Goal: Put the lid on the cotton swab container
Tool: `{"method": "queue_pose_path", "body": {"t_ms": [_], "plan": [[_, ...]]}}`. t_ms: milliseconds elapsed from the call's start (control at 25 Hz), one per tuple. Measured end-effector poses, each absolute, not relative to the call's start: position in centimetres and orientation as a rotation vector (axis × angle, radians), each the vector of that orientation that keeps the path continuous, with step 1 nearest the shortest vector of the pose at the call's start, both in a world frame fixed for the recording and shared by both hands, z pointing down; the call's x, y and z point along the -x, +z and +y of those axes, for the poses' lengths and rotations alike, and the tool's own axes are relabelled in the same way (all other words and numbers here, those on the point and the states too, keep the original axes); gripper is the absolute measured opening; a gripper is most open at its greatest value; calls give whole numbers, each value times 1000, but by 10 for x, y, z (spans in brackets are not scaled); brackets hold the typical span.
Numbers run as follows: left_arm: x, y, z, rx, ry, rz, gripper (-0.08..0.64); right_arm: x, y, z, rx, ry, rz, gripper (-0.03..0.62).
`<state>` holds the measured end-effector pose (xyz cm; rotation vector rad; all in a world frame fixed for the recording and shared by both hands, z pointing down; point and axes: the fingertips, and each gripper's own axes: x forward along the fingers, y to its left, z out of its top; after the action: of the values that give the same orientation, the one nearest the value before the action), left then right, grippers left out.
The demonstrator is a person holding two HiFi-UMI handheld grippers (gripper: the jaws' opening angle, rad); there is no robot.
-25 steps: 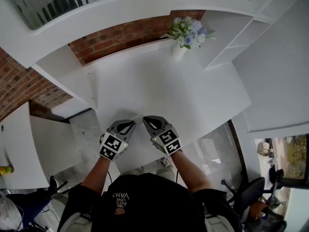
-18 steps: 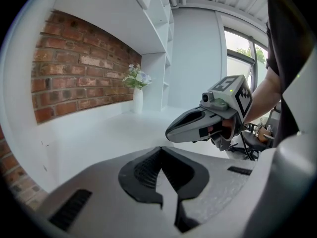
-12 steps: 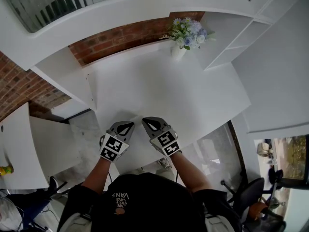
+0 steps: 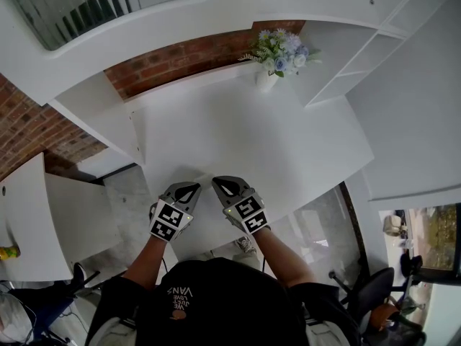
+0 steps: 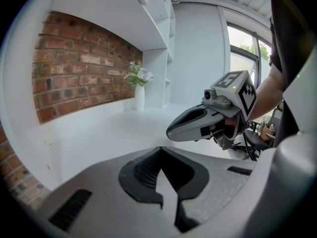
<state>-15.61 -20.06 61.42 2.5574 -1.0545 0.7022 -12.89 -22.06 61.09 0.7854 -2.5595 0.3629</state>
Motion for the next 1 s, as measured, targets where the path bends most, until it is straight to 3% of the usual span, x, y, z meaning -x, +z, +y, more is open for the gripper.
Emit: {"method": "queue_pose_path", "body": {"t_ms": [1000], "plan": [[146,555,-162,-2445,551,-1380,6,92,539,-196,-726,430,-2730,0]]}}
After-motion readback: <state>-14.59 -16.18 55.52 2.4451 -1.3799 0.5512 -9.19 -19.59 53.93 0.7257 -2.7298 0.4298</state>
